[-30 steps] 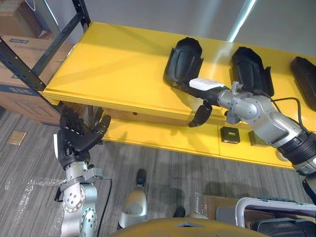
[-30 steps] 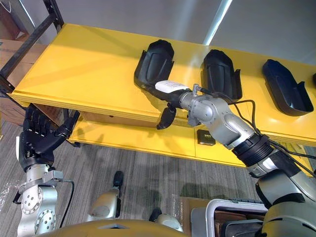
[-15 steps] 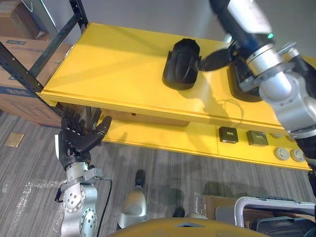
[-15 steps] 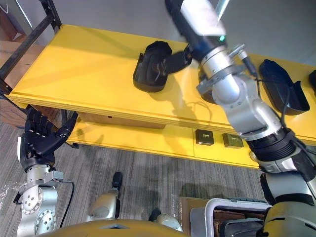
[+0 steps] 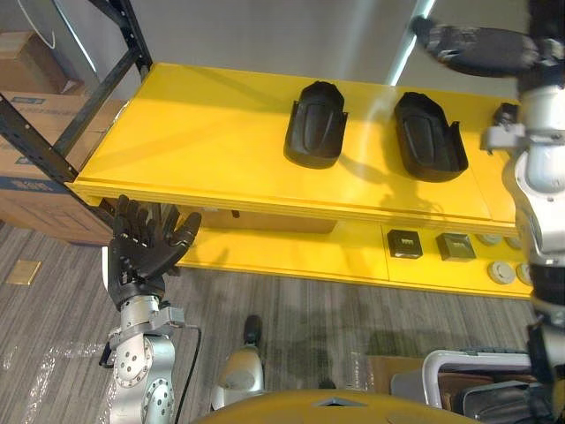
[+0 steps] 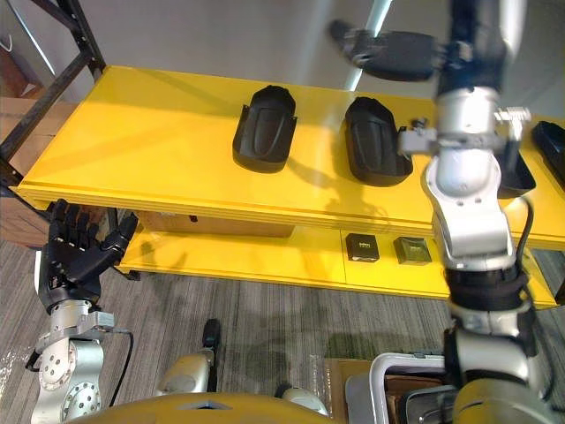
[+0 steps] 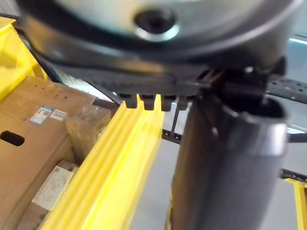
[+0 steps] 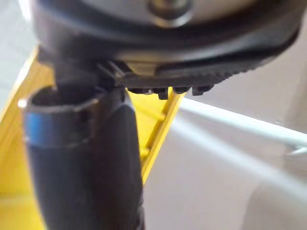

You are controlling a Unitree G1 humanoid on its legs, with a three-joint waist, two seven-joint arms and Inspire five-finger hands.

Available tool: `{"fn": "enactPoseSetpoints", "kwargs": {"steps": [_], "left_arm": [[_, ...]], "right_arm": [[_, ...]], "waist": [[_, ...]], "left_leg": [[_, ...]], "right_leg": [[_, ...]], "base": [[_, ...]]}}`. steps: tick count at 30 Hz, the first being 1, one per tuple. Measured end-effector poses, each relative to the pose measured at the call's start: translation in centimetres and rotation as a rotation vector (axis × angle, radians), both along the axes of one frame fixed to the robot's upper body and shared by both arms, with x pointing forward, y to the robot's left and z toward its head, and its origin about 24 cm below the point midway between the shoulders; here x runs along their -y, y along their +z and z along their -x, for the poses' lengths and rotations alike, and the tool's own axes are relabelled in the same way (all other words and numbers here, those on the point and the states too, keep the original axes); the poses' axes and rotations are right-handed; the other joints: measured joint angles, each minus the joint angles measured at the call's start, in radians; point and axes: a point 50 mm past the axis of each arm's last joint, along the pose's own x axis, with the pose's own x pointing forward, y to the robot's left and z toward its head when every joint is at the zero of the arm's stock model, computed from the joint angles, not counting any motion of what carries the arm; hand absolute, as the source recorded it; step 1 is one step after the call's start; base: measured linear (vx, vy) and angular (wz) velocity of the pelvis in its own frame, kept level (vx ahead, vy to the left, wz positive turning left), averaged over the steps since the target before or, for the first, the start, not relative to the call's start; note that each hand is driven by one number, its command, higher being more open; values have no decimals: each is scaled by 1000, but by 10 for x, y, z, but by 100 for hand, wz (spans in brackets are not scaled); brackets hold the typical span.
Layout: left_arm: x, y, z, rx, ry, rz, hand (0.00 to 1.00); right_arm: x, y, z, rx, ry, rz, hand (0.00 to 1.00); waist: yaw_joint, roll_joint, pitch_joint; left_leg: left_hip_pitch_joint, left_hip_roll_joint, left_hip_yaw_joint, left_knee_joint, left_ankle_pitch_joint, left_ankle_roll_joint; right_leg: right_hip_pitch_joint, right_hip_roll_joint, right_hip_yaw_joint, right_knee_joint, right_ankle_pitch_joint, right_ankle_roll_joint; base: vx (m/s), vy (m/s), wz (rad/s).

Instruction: Walk over and take three plastic housings, then place them on the shelf

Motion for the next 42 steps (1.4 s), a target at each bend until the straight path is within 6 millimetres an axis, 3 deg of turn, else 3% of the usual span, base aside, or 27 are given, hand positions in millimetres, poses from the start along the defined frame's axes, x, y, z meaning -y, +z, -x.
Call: {"fn": "enactPoseSetpoints", "kwargs": {"steps": [1, 3, 4, 6, 9, 13, 18, 25, 26, 28, 30, 32, 35, 39, 42], "left_arm": [[0, 3, 0, 12, 1, -1, 100], [1, 15, 3, 92, 31, 7, 100], [1, 19, 4, 119, 40, 11, 100], [1, 35, 12, 223, 74, 12, 100], [4, 55, 17, 360, 90, 0, 100], [12, 69, 16, 455, 54, -21, 100], [38, 81, 0, 531, -87, 16, 100], [67, 74, -21, 459, -283, 52, 100], [71, 70, -22, 435, -298, 58, 100], [73, 64, -24, 391, -306, 65, 100], [72, 60, -23, 351, -304, 62, 100], [71, 56, -20, 324, -302, 64, 100], [71, 50, -16, 294, -326, 63, 100], [75, 44, -14, 271, -365, 64, 100], [84, 38, -13, 250, -424, 79, 100]], "right_arm": [[4, -15, 3, -29, -14, -44, 100], [10, -82, 24, -187, -50, -193, 100], [10, -98, 31, -228, -56, -230, 100], [3, -148, 62, -381, -74, -364, 100], [-2, -182, 91, -495, -121, -462, 100], [-2, -179, 113, -469, -153, -456, 100], [11, -152, 128, -282, -203, -437, 100], [0, -178, 152, -355, -204, -613, 100], [-4, -183, 154, -378, -194, -629, 100], [-15, -187, 150, -407, -125, -638, 100], [-33, -195, 137, -455, 2, -632, 100], [-46, -202, 123, -512, 95, -598, 100], [-61, -209, 105, -584, 170, -536, 100], [-64, -216, 104, -607, 159, -558, 100], [-59, -224, 117, -652, 130, -565, 100]], "waist": [[-4, 0, 0], [-33, 12, -8], [-40, 15, -10], [-72, 31, -20], [-113, 38, -24], [-152, 42, -27], [-205, 36, -40], [-260, 27, -49], [-262, 26, -49], [-236, 26, -53], [-199, 19, -50], [-174, 25, -51], [-141, 45, -66], [-134, 41, -65], [-144, 37, -62]], "left_leg": [[4, 1, 6, 0, -3, -1], [10, 5, 26, 0, -17, -7], [10, 7, 33, 0, -19, -8], [11, 18, 67, 0, -26, -12], [27, 37, 110, 0, -30, -17], [53, 57, 167, 0, -48, -29], [62, 79, 251, 1, -57, -34], [101, 86, 362, 5, -84, -43], [113, 78, 350, 6, -98, -57], [123, 20, 178, 9, -158, -60], [113, -58, -65, 112, -278, -31], [98, -78, -131, 236, -361, -11], [57, -48, -95, 378, -452, 5], [33, -46, -88, 400, -466, 15], [56, -41, -66, 380, -465, 17]], "right_leg": [[0, 0, 7, 0, 0, 0], [-6, 0, 27, 0, 0, 0], [-10, 0, 34, 0, 1, 0], [-27, 4, 66, -1, 6, -1], [-30, 10, 106, -2, 19, -6], [-45, 24, 166, -3, 22, -10], [-93, 31, 259, -4, 38, -3], [-120, 43, 380, -29, 72, 1], [-120, 43, 409, -35, 77, 1], [-148, 45, 497, -38, 91, 2], [-164, 52, 601, -35, 98, -11], [-159, 69, 660, -36, 106, -12], [-152, 98, 712, -56, 127, 1], [-155, 92, 708, -85, 153, 10], [-171, 108, 700, -44, 160, 21]], "base": [[1, -6, -26], [2, -12, -28], [9, -15, -31], [21, -24, -40], [52, -44, -47], [-2, -42, -49], [1, -1, -50], [49, -7, -56], [60, 24, -99], [54, 51, -133], [49, 78, -153], [49, 98, -116], [45, 102, -62], [49, 65, -11], [41, 21, -32]]}}
